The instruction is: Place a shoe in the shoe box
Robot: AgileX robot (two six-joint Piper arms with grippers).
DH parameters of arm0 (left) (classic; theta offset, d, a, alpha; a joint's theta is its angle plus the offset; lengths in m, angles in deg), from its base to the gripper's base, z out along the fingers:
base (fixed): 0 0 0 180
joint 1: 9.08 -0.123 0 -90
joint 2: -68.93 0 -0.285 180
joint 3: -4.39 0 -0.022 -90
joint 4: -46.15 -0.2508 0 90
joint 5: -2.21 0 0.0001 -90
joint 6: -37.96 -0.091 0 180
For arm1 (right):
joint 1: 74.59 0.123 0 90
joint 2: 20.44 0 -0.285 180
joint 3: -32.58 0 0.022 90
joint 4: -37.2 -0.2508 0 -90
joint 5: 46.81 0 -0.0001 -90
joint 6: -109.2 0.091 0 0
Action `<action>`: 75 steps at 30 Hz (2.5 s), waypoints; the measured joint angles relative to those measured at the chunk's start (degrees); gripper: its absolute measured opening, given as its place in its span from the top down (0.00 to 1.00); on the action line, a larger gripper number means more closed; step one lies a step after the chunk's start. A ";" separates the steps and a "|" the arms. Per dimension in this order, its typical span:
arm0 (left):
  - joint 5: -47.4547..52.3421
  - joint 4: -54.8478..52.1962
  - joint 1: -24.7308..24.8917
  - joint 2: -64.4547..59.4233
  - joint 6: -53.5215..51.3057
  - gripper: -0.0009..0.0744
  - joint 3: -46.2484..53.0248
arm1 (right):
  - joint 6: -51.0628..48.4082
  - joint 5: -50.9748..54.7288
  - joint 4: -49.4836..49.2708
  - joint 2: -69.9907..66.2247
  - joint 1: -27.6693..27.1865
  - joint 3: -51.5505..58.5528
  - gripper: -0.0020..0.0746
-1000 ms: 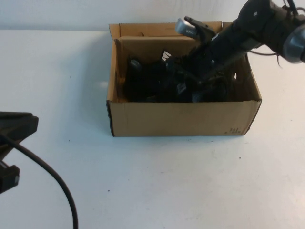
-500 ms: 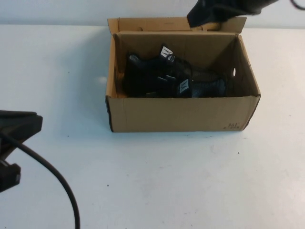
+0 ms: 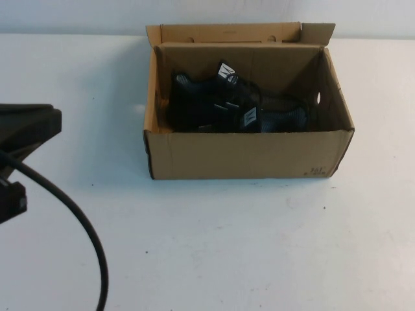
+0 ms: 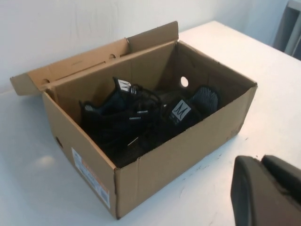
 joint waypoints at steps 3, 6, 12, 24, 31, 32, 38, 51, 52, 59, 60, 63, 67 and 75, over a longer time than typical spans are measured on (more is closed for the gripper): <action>0.17 0.70 0.00 0.00 0.00 0.99 0.00 | -0.07 -0.62 3.25 6.57 0.00 5.80 0.99; 1.25 1.35 0.00 0.00 0.00 0.99 0.00 | -0.07 -5.12 7.24 14.29 0.00 15.46 0.99; 2.41 1.69 0.00 0.00 -0.11 0.99 0.00 | -0.13 -21.28 11.00 32.63 0.00 42.98 0.99; 4.64 1.96 0.00 0.00 -0.11 0.99 0.00 | -0.35 -56.75 11.92 59.08 0.00 91.45 0.99; 4.73 2.18 0.00 0.00 0.26 0.99 0.00 | -0.35 -63.77 11.82 61.16 0.00 95.33 0.99; 4.73 2.18 0.00 0.00 0.26 0.99 0.00 | -0.35 -64.05 11.81 61.16 0.00 95.37 0.99; 4.73 2.18 0.00 0.00 0.26 0.99 -0.05 | -0.35 -64.89 11.58 61.16 0.00 95.60 0.99; 4.73 2.18 0.00 0.00 0.39 0.99 -0.05 | -0.35 -64.55 11.58 61.16 0.00 95.73 0.99; 4.73 2.18 0.00 0.00 0.39 0.99 -0.05 | -0.35 -64.55 11.58 61.16 0.00 95.73 0.99; 4.73 2.18 0.00 0.00 -0.13 0.99 -0.05 | -0.35 -64.55 11.58 61.16 0.00 95.73 0.99; 4.73 1.91 0.00 0.00 -0.86 0.99 -0.05 | -0.35 -64.55 11.58 61.16 0.00 95.73 0.99; 4.73 0.76 0.00 0.00 -2.15 0.99 -0.05 | -0.35 -64.55 11.58 61.16 0.00 95.73 0.99; 4.01 0.00 0.00 0.30 -2.61 0.99 -0.05 | -0.35 -64.52 11.58 61.16 0.00 95.73 0.99; 1.22 -0.76 0.44 7.25 -0.70 0.99 -0.05 | -0.35 -64.30 11.58 61.16 0.00 95.73 0.99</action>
